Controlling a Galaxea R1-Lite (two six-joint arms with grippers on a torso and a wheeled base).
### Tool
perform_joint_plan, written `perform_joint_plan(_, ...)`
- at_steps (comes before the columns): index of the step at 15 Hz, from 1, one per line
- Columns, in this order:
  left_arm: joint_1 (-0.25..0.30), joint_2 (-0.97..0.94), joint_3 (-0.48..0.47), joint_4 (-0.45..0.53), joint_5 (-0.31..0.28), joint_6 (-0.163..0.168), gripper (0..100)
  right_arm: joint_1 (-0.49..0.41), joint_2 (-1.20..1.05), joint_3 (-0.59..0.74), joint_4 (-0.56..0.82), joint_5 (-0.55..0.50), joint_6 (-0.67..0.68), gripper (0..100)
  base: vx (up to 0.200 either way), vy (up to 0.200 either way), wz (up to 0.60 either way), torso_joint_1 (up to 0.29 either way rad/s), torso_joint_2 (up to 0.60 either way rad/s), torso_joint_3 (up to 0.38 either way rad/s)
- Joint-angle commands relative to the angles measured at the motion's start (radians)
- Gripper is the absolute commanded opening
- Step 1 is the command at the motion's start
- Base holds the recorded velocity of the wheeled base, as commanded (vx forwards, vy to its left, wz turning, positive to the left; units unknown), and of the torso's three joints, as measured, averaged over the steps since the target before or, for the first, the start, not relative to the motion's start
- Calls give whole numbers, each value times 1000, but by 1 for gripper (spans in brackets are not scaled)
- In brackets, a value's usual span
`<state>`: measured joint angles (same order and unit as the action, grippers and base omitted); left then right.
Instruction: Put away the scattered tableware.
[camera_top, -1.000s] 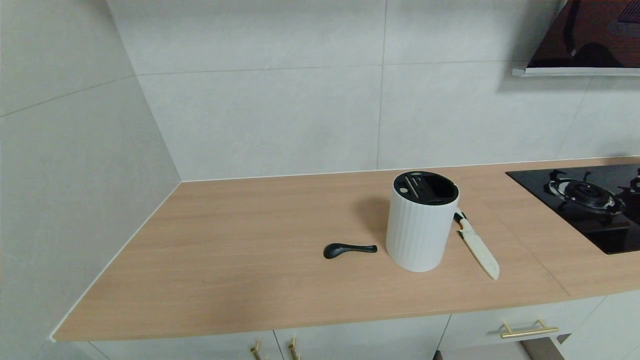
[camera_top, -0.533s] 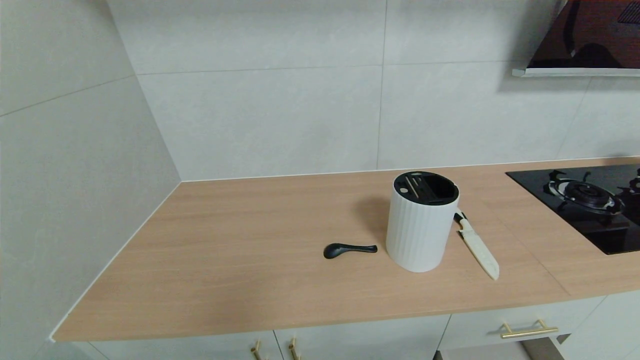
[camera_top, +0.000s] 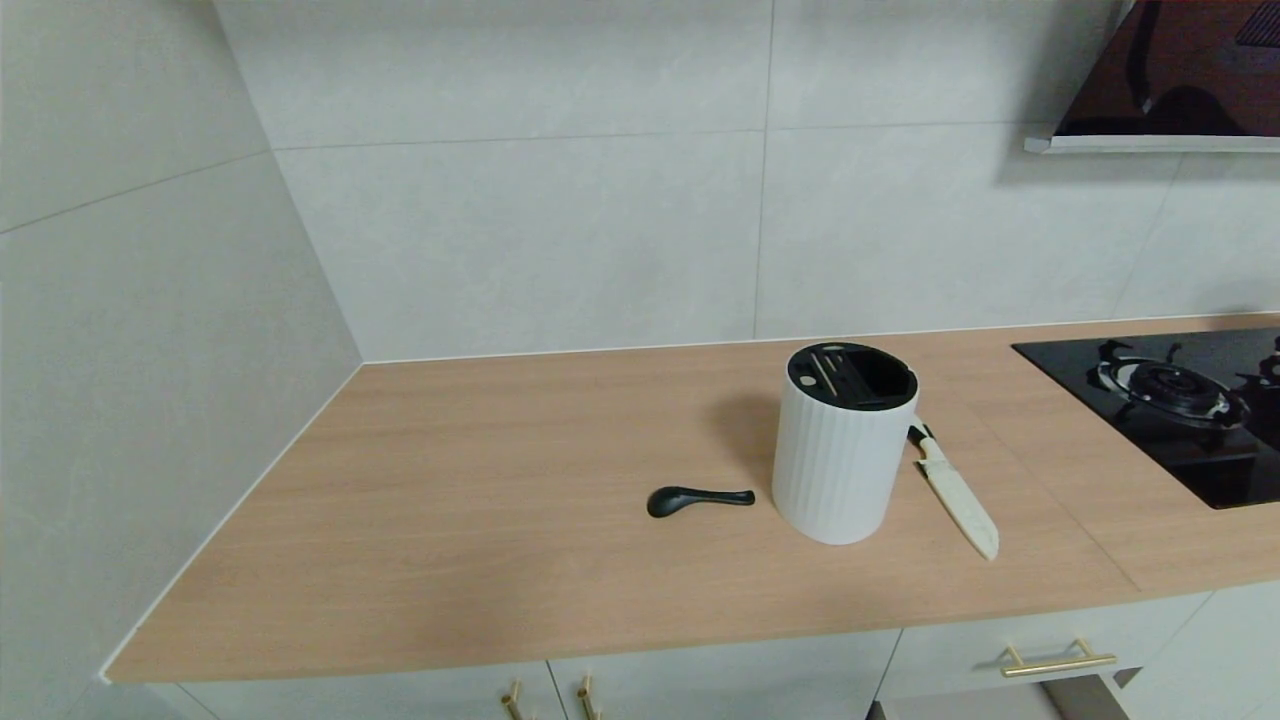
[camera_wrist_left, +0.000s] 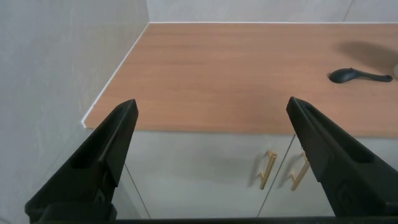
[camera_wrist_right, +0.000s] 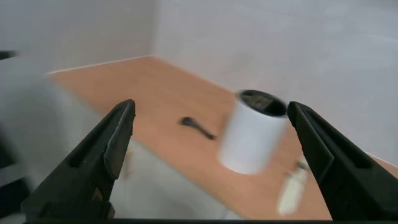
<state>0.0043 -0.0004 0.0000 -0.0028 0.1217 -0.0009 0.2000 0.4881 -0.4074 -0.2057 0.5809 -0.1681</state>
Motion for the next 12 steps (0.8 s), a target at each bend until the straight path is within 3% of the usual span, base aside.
perform_joint_plan(1, 0, 0, 0, 0, -4, 1, 100, 81, 181, -51, 2, 5, -13, 100, 0, 0, 0, 0, 0, 0)
perform_joint_plan(9, 0, 0, 0, 0, -4, -8, 100, 108, 241, 2, 62, 4, -68, 100, 0, 0, 0, 0, 0, 0)
perform_joint_plan(12, 0, 0, 0, -2, -5, -19, 100, 182, 285, 62, 65, -4, -120, 100, 0, 0, 0, 0, 0, 0)
